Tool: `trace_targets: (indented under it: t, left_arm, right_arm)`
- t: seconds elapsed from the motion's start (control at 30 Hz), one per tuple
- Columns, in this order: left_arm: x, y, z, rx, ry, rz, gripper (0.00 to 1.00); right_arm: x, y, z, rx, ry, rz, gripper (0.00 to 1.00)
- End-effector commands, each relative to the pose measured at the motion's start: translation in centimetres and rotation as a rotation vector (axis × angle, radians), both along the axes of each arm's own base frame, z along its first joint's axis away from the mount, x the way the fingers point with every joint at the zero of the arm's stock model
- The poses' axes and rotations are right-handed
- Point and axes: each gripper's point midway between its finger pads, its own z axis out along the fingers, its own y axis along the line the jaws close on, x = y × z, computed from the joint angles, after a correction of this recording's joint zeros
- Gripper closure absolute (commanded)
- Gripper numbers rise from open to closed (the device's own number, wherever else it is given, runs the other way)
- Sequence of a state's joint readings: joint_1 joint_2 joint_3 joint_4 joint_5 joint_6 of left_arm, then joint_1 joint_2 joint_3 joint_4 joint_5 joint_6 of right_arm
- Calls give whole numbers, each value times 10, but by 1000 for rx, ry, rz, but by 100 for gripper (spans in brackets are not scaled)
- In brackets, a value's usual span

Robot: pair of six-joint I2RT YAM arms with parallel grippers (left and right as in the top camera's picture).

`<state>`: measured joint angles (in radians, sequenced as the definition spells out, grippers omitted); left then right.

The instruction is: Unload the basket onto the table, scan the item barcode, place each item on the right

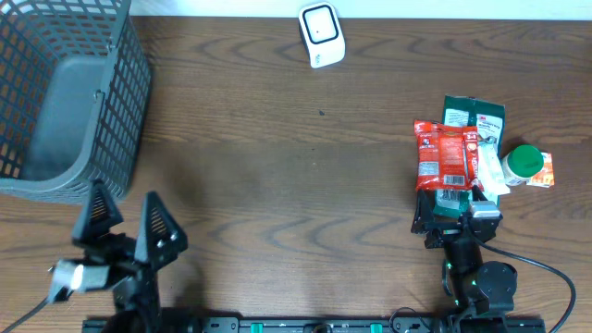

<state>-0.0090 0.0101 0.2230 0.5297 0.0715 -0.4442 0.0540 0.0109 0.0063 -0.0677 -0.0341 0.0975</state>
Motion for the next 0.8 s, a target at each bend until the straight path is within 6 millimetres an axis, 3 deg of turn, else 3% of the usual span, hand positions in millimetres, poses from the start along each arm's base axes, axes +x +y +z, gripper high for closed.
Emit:
trace_targets:
  t: [0.0,0.3,0.53,0.77]
  left_arm:
    - [12,2,-24,2,40,12,6]
    - [44,2,-92,3,196,13,6]
    - [64,3,-150,11,441,22,6]
    - [69,1,-196,223,623,83,6]
  right_arm:
    - [0,1,0,7,1,6,1]
    - [0,1,0,7,1,6,1]
    - [0,1,0,7,1,6,1]
    - [0,1,0,7,1,6,1]
